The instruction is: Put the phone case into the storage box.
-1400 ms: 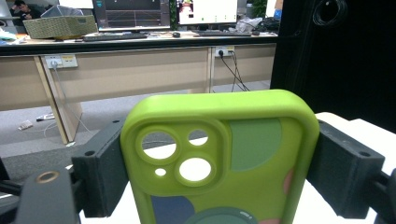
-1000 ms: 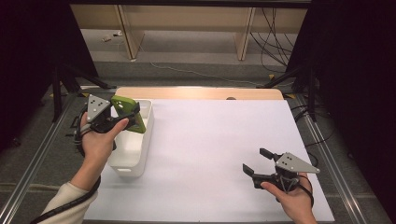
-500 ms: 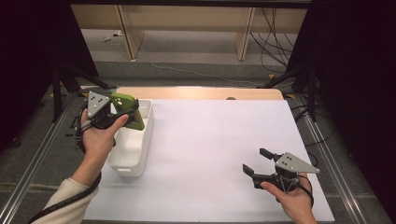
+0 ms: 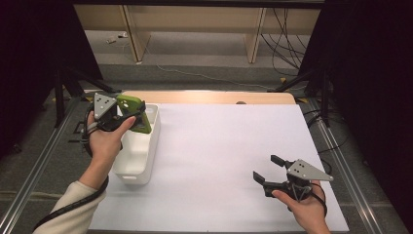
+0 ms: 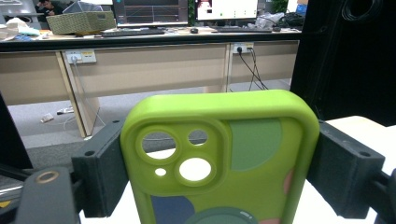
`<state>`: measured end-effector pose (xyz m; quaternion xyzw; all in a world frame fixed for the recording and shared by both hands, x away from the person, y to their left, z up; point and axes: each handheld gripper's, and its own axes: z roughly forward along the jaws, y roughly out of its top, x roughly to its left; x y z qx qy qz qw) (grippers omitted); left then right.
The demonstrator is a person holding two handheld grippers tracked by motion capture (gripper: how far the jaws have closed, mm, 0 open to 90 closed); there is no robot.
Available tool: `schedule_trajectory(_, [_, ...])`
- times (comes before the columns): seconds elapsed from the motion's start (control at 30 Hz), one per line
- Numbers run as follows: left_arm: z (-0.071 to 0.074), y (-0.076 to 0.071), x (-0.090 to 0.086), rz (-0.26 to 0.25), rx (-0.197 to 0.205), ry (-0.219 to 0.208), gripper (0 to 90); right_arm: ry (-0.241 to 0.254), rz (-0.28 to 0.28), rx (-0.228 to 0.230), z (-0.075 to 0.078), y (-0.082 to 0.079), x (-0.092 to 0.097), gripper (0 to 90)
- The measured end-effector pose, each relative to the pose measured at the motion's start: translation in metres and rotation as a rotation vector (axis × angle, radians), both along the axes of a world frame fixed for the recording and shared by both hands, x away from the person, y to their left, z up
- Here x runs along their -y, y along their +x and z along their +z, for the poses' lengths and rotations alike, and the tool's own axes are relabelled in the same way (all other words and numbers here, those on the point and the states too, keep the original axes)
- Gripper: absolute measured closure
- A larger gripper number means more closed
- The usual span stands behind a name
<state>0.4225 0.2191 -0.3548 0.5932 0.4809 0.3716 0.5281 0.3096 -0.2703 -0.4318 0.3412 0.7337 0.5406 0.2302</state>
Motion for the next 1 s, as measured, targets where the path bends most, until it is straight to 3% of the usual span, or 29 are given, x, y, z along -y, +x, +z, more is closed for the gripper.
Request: schedule_trajectory(1.0, [0.0, 0.018, -0.001, 0.033, -0.007, 0.019, 15.9, 0.001, 0.0, -0.004, -0.001, 0.0, 0.0, 15.5])
